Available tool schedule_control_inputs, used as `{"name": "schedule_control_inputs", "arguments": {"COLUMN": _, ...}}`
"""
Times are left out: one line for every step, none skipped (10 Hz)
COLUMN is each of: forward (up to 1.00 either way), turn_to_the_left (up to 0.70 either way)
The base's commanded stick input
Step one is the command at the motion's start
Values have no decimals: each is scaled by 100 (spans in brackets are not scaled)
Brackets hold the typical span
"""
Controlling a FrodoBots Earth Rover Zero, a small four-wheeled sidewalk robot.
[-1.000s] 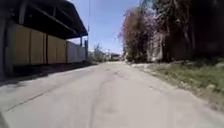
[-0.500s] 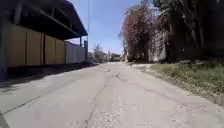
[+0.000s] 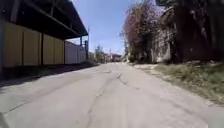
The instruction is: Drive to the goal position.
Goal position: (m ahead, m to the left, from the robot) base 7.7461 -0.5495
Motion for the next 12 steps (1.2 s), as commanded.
{"name": "schedule_control_inputs", "arguments": {"forward": 85, "turn_to_the_left": 0}}
{"name": "schedule_control_inputs", "arguments": {"forward": 85, "turn_to_the_left": 0}}
{"name": "schedule_control_inputs", "arguments": {"forward": 85, "turn_to_the_left": 0}}
{"name": "schedule_control_inputs", "arguments": {"forward": 85, "turn_to_the_left": 0}}
{"name": "schedule_control_inputs", "arguments": {"forward": 85, "turn_to_the_left": 0}}
{"name": "schedule_control_inputs", "arguments": {"forward": 85, "turn_to_the_left": 0}}
{"name": "schedule_control_inputs", "arguments": {"forward": 85, "turn_to_the_left": 0}}
{"name": "schedule_control_inputs", "arguments": {"forward": 85, "turn_to_the_left": 1}}
{"name": "schedule_control_inputs", "arguments": {"forward": 85, "turn_to_the_left": 1}}
{"name": "schedule_control_inputs", "arguments": {"forward": 85, "turn_to_the_left": -1}}
{"name": "schedule_control_inputs", "arguments": {"forward": 85, "turn_to_the_left": -3}}
{"name": "schedule_control_inputs", "arguments": {"forward": 85, "turn_to_the_left": -11}}
